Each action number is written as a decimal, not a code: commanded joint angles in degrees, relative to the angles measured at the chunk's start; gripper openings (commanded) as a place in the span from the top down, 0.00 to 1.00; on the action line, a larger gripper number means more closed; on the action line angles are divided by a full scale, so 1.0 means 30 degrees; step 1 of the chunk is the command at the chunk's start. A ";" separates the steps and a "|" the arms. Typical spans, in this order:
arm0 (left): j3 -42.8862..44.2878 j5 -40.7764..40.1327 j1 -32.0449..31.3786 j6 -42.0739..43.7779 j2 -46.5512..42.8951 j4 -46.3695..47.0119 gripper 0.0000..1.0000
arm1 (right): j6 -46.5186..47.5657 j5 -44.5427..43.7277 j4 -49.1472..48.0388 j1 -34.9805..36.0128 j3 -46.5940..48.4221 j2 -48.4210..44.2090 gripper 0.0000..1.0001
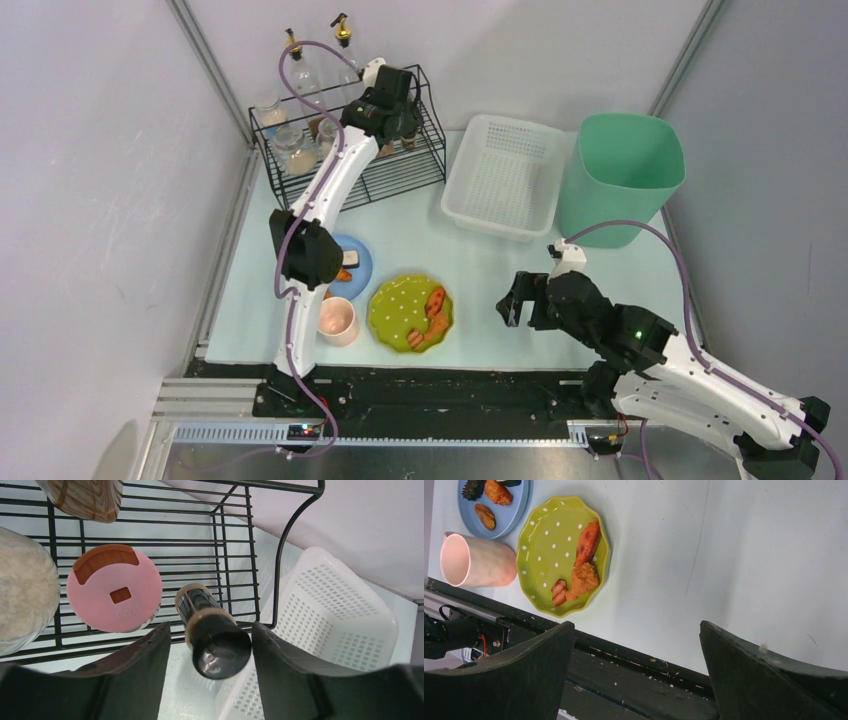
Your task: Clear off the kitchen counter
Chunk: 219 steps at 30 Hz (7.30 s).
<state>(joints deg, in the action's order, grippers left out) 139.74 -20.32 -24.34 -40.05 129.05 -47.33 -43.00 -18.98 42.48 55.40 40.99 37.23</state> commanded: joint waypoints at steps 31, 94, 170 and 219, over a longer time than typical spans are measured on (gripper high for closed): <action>-0.3122 0.2212 -0.1305 0.2540 -0.6059 0.0442 0.17 | -0.0421 -0.0314 0.0211 0.0047 -0.0017 -0.0639 0.01; -3.2662 0.5268 -0.5100 0.4452 -3.5383 0.2647 0.00 | -0.3650 0.3177 -1.3973 0.0120 -0.1246 1.5050 0.55; -3.3236 0.5301 -0.5091 0.4060 -3.7055 0.2899 0.00 | 0.0876 0.4223 -0.4254 -0.9983 0.8631 0.7159 1.00; -3.3249 0.5853 -0.5073 0.4185 -3.7330 0.2970 0.00 | 0.2715 -0.0390 -0.1015 -2.3405 2.0582 1.2551 1.00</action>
<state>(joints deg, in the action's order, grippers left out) 40.16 -4.03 -39.27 -28.42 17.78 -40.14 -35.64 -16.03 48.88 -14.55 96.73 76.55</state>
